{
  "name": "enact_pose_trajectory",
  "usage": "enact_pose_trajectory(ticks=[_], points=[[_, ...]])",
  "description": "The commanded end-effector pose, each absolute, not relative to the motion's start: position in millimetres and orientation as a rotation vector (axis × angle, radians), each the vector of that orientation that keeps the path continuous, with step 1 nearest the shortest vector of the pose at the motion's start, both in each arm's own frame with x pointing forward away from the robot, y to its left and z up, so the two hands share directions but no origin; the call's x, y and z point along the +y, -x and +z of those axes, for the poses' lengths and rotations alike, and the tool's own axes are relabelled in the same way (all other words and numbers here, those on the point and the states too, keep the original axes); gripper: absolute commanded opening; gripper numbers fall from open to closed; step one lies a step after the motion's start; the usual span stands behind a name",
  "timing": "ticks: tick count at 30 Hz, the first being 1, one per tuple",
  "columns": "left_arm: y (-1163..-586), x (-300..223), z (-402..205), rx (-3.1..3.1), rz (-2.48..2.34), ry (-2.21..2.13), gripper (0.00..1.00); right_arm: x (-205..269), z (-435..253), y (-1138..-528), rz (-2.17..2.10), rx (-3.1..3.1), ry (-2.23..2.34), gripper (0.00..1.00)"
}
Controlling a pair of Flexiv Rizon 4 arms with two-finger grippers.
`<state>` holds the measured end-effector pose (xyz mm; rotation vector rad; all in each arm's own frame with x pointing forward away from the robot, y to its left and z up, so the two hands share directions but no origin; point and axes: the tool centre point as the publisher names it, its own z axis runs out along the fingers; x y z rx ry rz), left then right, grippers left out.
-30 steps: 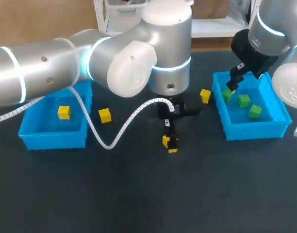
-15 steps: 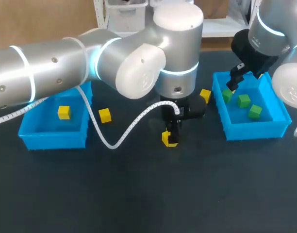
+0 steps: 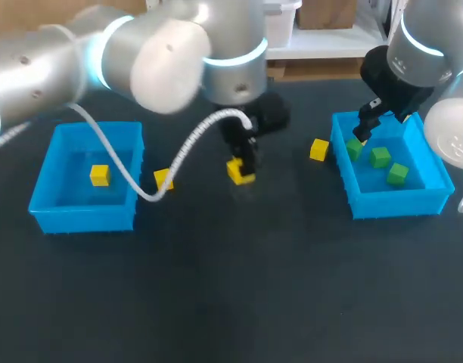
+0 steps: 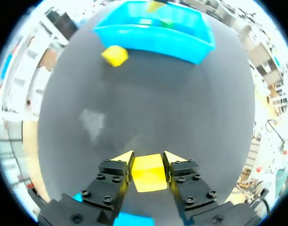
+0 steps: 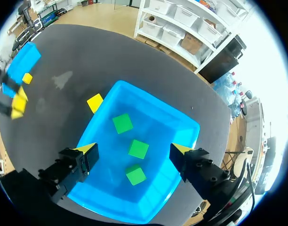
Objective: Put the green cubes in the right bin and the yellow cubes in the left bin.
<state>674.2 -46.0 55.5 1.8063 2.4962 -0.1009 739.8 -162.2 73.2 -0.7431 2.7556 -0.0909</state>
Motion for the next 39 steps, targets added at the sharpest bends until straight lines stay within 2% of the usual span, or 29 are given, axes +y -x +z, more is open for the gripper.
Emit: enact_pose_trajectory(ticks=[1,12,24,30,31,32,33,39], points=[[-677.1,9.9,84.5,2.483,-0.149,-1.674,0.00,-162.6,73.3,-738.3,-0.092,2.752,0.741,1.00],[-703.6,111.8,114.7,2.616,-0.035,-1.359,0.00,-162.6,73.3,-738.3,-0.092,2.752,0.741,1.00],[-701.8,181.6,90.6,2.768,0.019,-1.120,0.00,-162.6,73.3,-738.3,-0.092,2.752,0.741,1.00],[-699.2,197.5,75.6,2.812,0.032,-1.074,0.00,-162.6,73.3,-738.3,-0.092,2.752,0.741,1.00],[-699.6,199.8,73.3,2.820,0.040,-1.073,0.03,-162.6,73.3,-738.3,-0.092,2.752,0.741,1.00],[-699.4,201.1,72.0,2.824,0.043,-1.076,0.67,-162.6,73.3,-738.3,-0.092,2.752,0.741,1.00],[-700.0,202.2,71.0,2.832,0.042,-1.060,1.00,-162.6,73.3,-738.3,-0.092,2.752,0.741,1.00],[-712.0,194.6,75.3,2.793,0.014,-1.067,1.00,-162.6,73.3,-738.3,-0.092,2.752,0.741,1.00]])
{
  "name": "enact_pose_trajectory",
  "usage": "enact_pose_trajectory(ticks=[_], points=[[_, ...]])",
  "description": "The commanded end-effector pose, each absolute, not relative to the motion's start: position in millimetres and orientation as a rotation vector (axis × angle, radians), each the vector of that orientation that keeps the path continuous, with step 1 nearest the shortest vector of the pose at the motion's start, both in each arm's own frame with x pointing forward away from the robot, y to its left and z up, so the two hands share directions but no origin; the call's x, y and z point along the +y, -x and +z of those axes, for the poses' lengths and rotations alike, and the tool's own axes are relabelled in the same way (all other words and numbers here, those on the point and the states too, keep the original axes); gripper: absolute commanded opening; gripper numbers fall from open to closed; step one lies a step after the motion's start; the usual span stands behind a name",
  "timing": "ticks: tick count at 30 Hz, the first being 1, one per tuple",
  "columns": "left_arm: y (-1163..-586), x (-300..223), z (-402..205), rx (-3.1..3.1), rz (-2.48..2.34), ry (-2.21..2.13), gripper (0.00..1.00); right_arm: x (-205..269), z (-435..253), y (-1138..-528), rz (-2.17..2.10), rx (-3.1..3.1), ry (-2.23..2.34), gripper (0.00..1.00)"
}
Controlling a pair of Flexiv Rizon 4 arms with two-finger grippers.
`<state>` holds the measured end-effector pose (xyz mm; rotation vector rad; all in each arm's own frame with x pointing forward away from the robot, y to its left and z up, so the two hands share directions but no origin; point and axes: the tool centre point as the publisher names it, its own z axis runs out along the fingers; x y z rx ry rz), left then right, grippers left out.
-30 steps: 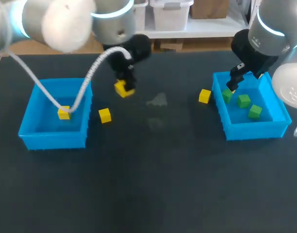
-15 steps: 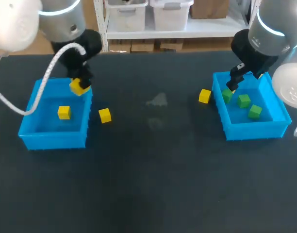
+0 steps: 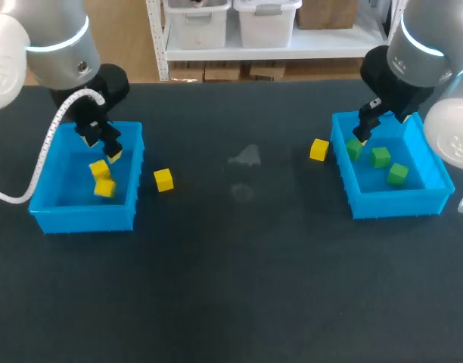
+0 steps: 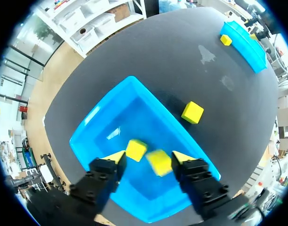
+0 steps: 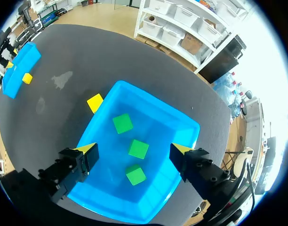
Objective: Put the green cubes in the right bin and the yellow cubes in the left bin.
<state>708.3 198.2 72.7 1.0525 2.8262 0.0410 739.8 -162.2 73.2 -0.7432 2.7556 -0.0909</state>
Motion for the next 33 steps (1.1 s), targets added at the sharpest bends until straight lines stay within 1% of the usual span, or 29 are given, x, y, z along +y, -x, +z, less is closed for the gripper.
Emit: enact_pose_trajectory(ticks=[1,7,13,17,23,33], points=[[-714.9,190.1,77.7,2.777,-0.005,-1.075,1.00,-162.6,73.3,-738.3,-0.092,2.752,0.741,1.00],[-726.0,149.2,93.4,2.670,-0.091,-1.195,1.00,-162.6,73.3,-738.3,-0.092,2.752,0.741,1.00],[-717.7,108.0,99.9,2.583,-0.171,-1.380,1.00,-162.6,73.3,-738.3,-0.092,2.752,0.741,1.00],[-712.3,92.6,96.3,2.548,-0.206,-1.494,1.00,-162.6,73.3,-738.3,-0.092,2.752,0.741,1.00],[-704.4,92.2,79.9,2.503,-0.200,-1.685,1.00,-162.6,73.3,-738.3,-0.092,2.752,0.741,1.00],[-717.1,103.9,45.9,2.531,-0.127,-1.754,1.00,-162.6,73.3,-738.3,-0.092,2.752,0.741,1.00]])
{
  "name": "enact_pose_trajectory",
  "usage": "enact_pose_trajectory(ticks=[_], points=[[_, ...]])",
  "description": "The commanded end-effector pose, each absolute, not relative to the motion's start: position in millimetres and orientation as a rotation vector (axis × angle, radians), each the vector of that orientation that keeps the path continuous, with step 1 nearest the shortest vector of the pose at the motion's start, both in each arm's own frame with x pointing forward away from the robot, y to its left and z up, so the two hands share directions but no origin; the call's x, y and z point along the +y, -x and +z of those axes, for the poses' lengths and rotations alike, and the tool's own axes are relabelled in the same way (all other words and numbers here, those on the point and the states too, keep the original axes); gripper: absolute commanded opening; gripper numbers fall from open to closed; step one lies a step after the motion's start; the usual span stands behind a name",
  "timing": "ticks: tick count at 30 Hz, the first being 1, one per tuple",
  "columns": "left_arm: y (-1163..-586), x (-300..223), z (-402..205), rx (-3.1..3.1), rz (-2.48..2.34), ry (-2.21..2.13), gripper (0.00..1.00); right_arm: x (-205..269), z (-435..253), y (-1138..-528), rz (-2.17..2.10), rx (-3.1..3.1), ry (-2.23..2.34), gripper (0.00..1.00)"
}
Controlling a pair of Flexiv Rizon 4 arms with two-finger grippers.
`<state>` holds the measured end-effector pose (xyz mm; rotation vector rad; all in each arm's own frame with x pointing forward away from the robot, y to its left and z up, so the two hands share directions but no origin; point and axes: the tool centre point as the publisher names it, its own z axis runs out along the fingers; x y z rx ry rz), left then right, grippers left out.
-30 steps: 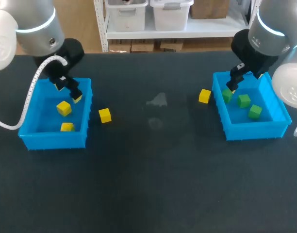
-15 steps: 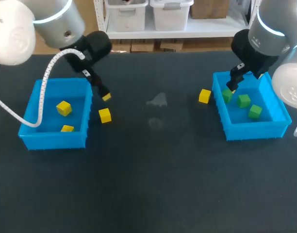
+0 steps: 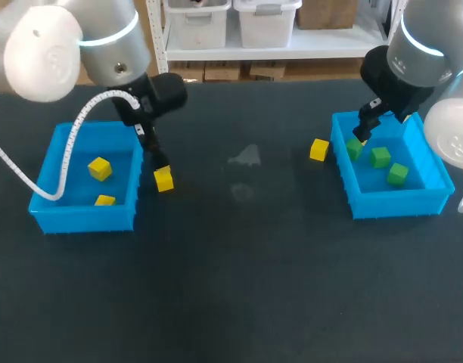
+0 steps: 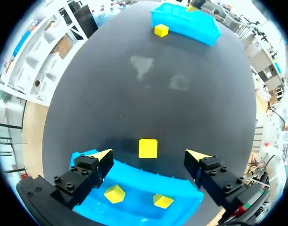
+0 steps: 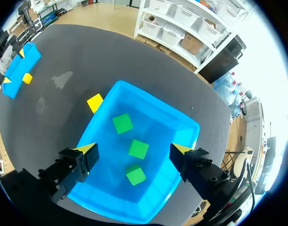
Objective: Put the green cubes in the right bin and the yellow cubes in the left bin.
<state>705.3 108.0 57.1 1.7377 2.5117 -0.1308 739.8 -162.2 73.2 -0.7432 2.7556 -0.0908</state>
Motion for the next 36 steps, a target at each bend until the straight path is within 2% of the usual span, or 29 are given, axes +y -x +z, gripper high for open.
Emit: enact_pose_trajectory(ticks=[1,36], points=[[-718.0,104.5,41.6,2.543,-0.117,-1.757,1.00,-162.6,73.3,-738.3,-0.092,2.752,0.741,1.00],[-689.0,106.5,1.5,2.543,-0.032,-1.838,1.00,-162.6,73.3,-738.3,-0.092,2.752,0.741,1.00]])
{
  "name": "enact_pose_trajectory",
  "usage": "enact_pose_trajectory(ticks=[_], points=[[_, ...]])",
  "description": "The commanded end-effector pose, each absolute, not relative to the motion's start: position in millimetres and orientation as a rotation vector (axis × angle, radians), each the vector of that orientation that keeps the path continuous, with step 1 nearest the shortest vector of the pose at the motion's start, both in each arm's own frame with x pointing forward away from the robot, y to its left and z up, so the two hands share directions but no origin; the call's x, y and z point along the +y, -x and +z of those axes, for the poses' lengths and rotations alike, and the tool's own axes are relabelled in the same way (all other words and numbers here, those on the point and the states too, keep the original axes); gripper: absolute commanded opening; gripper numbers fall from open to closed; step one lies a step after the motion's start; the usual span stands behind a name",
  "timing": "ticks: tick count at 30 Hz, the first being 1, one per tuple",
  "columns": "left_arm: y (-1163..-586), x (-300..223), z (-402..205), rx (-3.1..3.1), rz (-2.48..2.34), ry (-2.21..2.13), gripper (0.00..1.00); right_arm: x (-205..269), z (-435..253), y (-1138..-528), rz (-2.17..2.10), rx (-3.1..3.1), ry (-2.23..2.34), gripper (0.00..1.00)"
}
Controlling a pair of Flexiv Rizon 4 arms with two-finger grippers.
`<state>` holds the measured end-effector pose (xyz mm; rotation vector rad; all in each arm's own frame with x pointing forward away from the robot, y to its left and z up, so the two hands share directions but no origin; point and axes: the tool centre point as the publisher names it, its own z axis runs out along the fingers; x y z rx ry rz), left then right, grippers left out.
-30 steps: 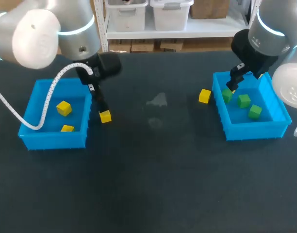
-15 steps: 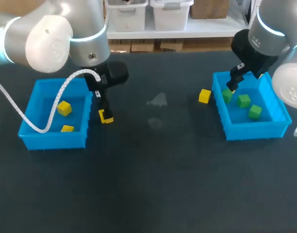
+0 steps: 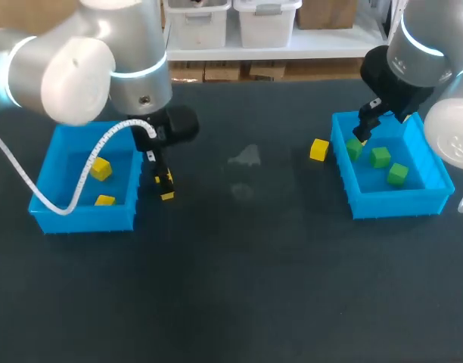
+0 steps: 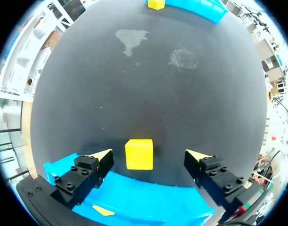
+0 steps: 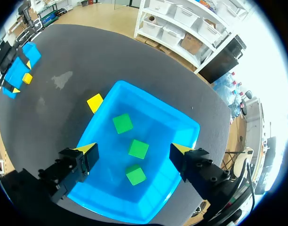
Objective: Put the green cubes in the right bin and the yellow cubes in the left bin.
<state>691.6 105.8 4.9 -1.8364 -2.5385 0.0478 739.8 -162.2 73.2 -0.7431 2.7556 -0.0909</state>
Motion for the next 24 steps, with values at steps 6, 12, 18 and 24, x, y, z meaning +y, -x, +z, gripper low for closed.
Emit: enact_pose_trajectory(ticks=[6,12,18,24], points=[[-689.1,105.8,-4.7,-2.554,0.003,1.829,0.36,-162.6,73.3,-738.3,-0.092,2.752,0.741,1.00],[-686.6,103.3,-8.3,-2.563,-0.010,1.830,0.00,-162.6,73.3,-738.3,-0.092,2.752,0.741,1.00],[-688.6,101.3,-2.0,-2.593,-0.002,1.815,0.00,-162.6,73.3,-738.3,-0.092,2.752,0.741,1.00],[-698.7,98.0,10.7,-2.652,0.009,1.792,0.00,-162.6,73.3,-738.3,-0.092,2.752,0.741,1.00]])
